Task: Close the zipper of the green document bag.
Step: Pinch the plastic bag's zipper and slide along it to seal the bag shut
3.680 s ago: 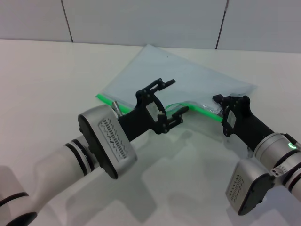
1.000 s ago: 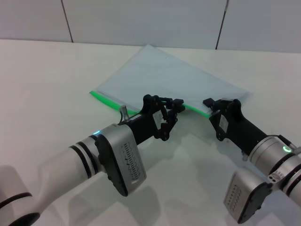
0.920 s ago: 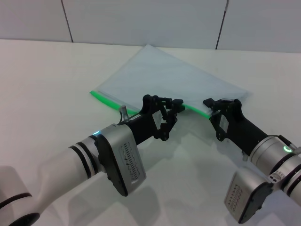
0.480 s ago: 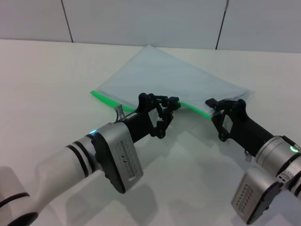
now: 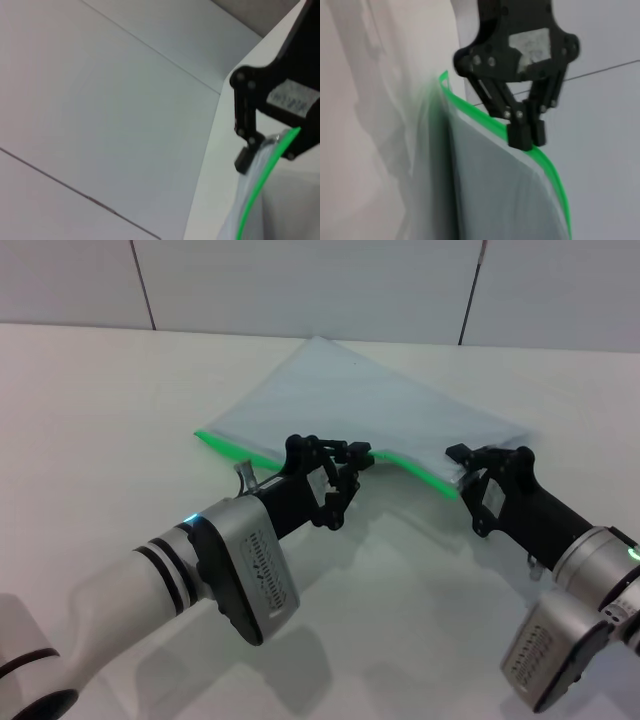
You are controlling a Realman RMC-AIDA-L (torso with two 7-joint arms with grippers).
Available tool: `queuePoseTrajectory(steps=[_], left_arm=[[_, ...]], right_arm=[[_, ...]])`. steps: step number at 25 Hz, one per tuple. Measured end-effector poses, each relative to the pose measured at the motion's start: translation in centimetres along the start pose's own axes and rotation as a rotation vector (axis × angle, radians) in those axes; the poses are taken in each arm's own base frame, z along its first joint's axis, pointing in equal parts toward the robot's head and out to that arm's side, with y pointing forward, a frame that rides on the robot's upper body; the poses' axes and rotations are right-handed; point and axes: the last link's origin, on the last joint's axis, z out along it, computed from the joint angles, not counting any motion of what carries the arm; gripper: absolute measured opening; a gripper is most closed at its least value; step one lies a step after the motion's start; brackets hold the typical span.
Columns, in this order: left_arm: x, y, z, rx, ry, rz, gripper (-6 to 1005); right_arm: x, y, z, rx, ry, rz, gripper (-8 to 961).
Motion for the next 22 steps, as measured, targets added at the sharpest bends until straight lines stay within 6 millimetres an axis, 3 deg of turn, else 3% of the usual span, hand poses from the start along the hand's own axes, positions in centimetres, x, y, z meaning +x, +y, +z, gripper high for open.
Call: queuePoseTrajectory(steps=[22], left_arm=[[-2.8, -0.7, -1.6, 0.074, -0.134, -0.048, 174]], right_arm=[[2.2, -0.2, -2.8, 0.05, -0.011, 0.096, 48]])
